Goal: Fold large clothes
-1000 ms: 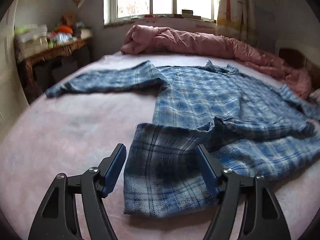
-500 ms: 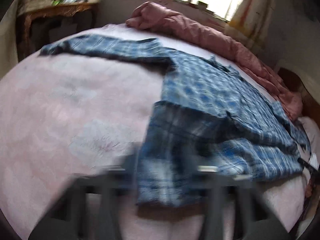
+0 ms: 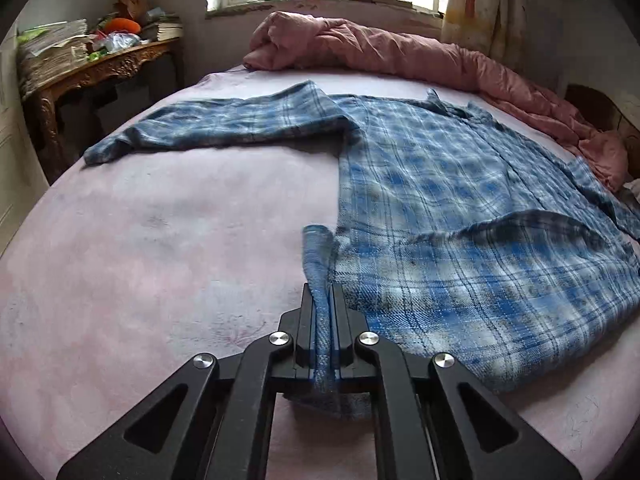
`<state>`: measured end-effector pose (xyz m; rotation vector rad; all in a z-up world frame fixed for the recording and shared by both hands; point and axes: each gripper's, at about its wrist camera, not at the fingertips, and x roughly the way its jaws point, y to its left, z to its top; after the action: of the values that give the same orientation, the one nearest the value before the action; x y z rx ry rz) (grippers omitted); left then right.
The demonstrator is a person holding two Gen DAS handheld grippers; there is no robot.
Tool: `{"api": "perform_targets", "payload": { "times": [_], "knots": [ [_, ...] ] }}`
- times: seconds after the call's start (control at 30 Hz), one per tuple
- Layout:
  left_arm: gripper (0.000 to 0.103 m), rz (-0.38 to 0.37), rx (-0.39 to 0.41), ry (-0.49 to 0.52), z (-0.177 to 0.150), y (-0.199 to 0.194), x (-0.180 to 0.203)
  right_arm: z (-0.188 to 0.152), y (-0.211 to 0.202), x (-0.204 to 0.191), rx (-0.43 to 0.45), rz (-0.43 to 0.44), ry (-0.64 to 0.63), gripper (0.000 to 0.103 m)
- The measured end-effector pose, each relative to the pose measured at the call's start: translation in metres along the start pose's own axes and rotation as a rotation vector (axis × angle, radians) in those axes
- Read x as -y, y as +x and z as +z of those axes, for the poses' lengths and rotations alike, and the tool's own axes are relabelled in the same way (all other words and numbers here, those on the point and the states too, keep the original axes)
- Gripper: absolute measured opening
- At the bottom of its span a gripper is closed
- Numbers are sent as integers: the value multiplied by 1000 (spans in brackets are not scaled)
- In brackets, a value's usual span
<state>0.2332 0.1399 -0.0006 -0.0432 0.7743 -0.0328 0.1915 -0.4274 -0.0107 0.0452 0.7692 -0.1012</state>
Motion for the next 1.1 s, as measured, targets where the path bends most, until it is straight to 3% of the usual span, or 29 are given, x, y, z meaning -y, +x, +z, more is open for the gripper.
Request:
{"api": "perform_targets", "payload": {
  "times": [0.17,0.33,0.4,0.43,0.47,0.53,0.73,0.9,0.97,1.1],
  "knots": [
    [17,-52,104,-37,-3,-21,-9,-2,-8,13,24,-10,36,5],
    [48,-41,220,62,-7,-46,14,-2,-23,12,97,-48,31,6],
    [58,-26,232,103,-6,-47,27,-2,-26,6,104,-56,23,15],
    [64,-14,237,116,-6,-46,34,-2,-27,2,104,-76,18,30],
    [64,-5,241,131,-6,-44,38,-3,-27,-3,106,-98,13,55],
    [65,-1,260,177,-9,-46,50,-4,-29,-13,126,-125,-6,76],
    [87,-16,327,241,-13,-57,69,-2,-37,-31,179,-185,4,86],
    [93,-34,311,207,-9,-51,68,35,-42,-56,145,-274,150,86],
    [93,-36,314,205,-9,-51,68,54,-48,-79,164,-350,115,86],
    [97,-3,323,189,-9,-52,68,85,-67,-112,215,-313,47,86]
  ]
}}
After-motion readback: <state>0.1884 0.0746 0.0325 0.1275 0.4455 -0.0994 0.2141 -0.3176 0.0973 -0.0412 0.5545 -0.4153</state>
